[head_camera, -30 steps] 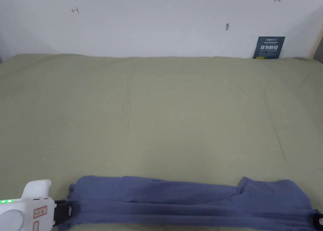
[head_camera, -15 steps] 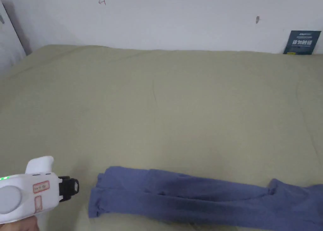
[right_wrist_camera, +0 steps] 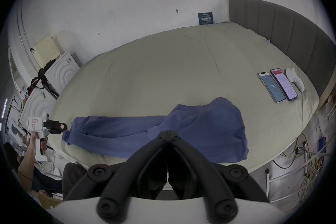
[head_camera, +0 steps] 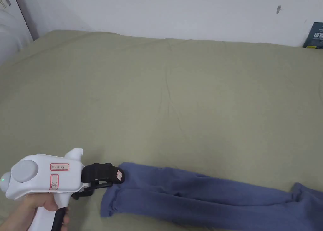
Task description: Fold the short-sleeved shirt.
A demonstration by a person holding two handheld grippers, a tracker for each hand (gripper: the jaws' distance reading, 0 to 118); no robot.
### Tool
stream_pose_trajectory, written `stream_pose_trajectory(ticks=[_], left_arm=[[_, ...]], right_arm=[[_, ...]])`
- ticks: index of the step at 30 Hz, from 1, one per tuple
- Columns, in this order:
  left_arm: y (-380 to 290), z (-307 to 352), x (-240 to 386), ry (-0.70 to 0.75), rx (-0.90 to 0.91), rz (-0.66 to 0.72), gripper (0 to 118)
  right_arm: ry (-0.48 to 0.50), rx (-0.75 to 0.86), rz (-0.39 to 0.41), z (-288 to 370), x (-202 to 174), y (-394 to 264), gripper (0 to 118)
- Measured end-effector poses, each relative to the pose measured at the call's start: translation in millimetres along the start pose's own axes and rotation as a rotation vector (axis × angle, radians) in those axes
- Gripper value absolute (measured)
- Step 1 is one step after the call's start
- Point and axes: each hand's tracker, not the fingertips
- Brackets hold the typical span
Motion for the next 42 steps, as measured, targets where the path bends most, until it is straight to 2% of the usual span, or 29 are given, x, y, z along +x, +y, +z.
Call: stream_pose_trajectory(ticks=[1,4,7,9,11,12,13,15,17,19,22,27,29,31,36,42], left_arm=[[1.3,2.5,-0.8,-0.005,0.069,0.011,117],[13.7,-7.9,-9.4,-0.031,0.008,0.024,117],[21.8,-16.8,-16.2,-0.171,-0.012,0.071,117],[21.5,-29.1,-20.0,-0.325,-0.058,0.159,114],[16.6,-46.4,-14.1,-0.365,-0.108,0.157,95],[16.1,-54.6,-11.1,-0.326,-0.134,0.124,87],[14.6,-58.3,-7.5,-0.318,-0.135,0.115,87],[11.9,-71.5,-16.5,-0.161,-0.099,0.179,9],[11.1,-69.0,-22.2,-0.284,-0.083,0.228,9],[9.3,-57.9,-11.6,-0.218,-0.005,0.188,7],[10.0,-48.1,-8.3,-0.156,-0.016,0.151,6],[23.2,-24.0,-38.8,-0.145,0.052,0.188,6],[5.0,-3.7,-11.4,-0.142,0.064,0.188,6],[4.4,22.6,-21.4,-0.057,0.106,0.17,6],[-1.6,82.2,-30.3,0.042,0.184,0.229,6],[-4.2,94.4,-3.6,0.128,0.178,0.181,5]], right_arm=[[0.001,0.001,-0.01,-2.0,4.1,-1.2,0],[0.007,-0.008,-0.039,-5.4,12.2,-0.5,0],[0.001,-0.01,-0.055,-4.4,4.3,-3.3,0],[-0.006,-0.018,-0.054,-5.0,2.4,-3.3,0],[-0.013,-0.018,-0.055,-5.1,2.4,-3.8,0],[-0.015,-0.022,-0.058,-5.3,2.7,-4.0,0],[-0.014,-0.022,-0.06,-4.6,0.8,-4.5,0],[-0.008,-0.027,-0.057,-3.4,-0.3,-6.0,0],[-0.007,-0.026,-0.047,-0.1,-2.6,-7.3,0],[-0.004,-0.024,-0.033,3.2,-3.5,-7.1,0],[-0.002,-0.027,-0.023,3.7,-4.1,-4.4,0],[0.025,0.002,-0.029,7.6,-4.6,1.4,0],[0.039,0.014,-0.02,9.6,-5.1,3.5,0],[0.05,0.02,-0.01,9.5,-5.3,5.8,0],[0.087,0.033,-0.009,9.0,-6.6,7.3,0],[0.112,0.022,-0.006,9.2,-7.8,-0.7,0]])
